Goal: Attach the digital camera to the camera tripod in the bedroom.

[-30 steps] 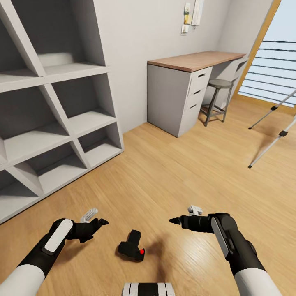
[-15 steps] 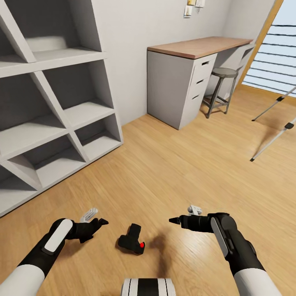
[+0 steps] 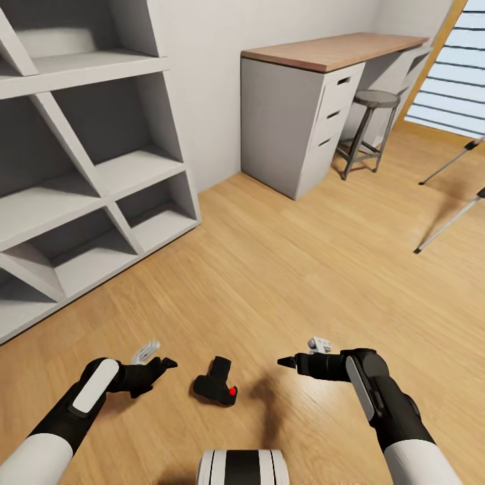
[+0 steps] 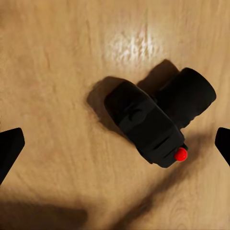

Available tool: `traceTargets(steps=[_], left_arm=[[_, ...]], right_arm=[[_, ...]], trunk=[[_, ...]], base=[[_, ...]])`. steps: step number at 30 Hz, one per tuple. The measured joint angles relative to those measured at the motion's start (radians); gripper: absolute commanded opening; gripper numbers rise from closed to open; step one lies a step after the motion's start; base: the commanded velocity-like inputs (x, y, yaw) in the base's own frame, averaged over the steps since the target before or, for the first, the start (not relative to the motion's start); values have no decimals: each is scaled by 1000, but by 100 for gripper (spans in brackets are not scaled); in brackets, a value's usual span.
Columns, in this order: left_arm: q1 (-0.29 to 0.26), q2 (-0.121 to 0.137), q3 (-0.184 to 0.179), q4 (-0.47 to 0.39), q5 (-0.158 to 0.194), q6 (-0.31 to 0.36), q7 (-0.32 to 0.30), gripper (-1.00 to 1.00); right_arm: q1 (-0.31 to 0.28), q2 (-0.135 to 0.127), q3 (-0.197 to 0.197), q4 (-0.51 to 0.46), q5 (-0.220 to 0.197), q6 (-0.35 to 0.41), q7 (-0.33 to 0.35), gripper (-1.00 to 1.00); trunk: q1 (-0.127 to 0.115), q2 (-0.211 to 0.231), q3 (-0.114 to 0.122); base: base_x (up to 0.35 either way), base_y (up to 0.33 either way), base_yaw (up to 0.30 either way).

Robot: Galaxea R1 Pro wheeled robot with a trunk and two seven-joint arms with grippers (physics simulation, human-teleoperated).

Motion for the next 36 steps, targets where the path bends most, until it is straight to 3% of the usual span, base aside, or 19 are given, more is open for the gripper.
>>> traceTargets(steps=[16, 22, 24, 30, 36], left_arm=[[0, 0, 0, 0, -1, 0, 0, 100], [0, 0, 0, 0, -1, 0, 0, 100], [0, 0, 0, 0, -1, 0, 0, 100], [0, 0, 0, 0, 0, 0, 0, 100], [0, 0, 0, -2, 1, 1, 0, 100]], right_arm=[[0, 0, -4, -4, -1, 6, -1, 100], [0, 0, -68, -35, -1, 16, -1, 100], [0, 3, -110, -70, -2, 49, 1, 100], [0, 6, -116, -81, -3, 63, 9, 100], [0, 4, -113, -82, -4, 63, 92, 100]], trunk=[[7, -4, -62], [10, -5, -85], [11, -6, -93], [13, -7, -116], [13, -7, -116]], base=[[0, 0, 0], [0, 0, 0], [0, 0, 0], [0, 0, 0], [0, 0, 0]])
